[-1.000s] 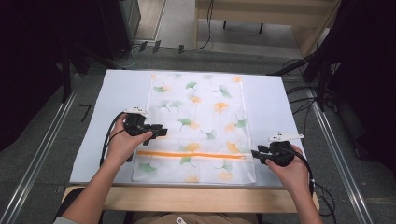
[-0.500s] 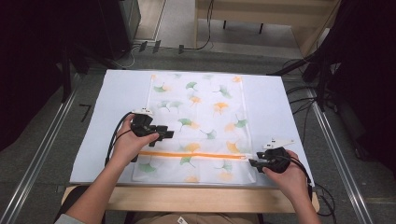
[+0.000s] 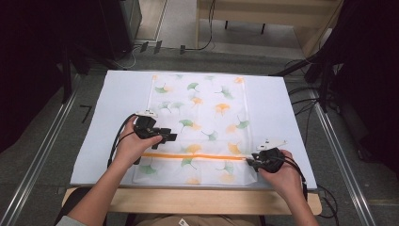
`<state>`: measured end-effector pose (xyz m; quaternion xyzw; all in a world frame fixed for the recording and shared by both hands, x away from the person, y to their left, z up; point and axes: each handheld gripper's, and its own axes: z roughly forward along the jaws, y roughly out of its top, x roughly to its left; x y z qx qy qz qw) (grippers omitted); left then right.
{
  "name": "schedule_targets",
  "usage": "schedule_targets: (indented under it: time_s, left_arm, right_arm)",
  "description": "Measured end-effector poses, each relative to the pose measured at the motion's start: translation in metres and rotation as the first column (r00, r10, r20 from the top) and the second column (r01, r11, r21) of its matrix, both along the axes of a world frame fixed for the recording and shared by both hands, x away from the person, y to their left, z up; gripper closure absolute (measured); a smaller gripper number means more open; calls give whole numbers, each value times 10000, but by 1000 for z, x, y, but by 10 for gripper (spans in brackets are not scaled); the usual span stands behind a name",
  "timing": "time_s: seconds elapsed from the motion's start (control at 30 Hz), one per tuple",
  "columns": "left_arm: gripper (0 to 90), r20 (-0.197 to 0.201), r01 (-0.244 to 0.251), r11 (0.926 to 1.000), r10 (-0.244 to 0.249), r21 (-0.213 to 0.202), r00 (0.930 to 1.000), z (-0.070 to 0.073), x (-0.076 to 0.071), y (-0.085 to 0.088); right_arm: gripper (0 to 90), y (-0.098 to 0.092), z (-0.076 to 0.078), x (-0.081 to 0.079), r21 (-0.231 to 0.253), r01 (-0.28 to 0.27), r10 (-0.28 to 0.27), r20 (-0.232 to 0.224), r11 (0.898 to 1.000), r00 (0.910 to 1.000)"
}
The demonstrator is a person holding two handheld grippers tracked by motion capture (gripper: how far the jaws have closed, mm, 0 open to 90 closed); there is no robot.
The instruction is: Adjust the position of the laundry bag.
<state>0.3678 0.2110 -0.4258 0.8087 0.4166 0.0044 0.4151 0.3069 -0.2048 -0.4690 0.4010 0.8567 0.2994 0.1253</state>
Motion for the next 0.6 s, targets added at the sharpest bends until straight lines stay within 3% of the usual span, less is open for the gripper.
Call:
schedule_targets:
  time_s: [0.13, 0.4, 0.6]
  left_arm:
    - [573, -20, 131, 9999, -131, 63, 9999, 0, -1, -3]
    - [603, 72, 363, 9992, -362, -172, 9993, 1, -5, -10]
    - [618, 69, 601, 9978, -600, -278, 9982, 0, -8, -17]
  right_arm:
    - [704, -2, -1, 1, 149, 42, -41, -34, 9999, 10000]
    - [847, 2, 2, 1, 132, 48, -46, -178, 9999, 9998]
    - [861, 2, 4, 3, 188, 14, -7, -371, 9998, 9993]
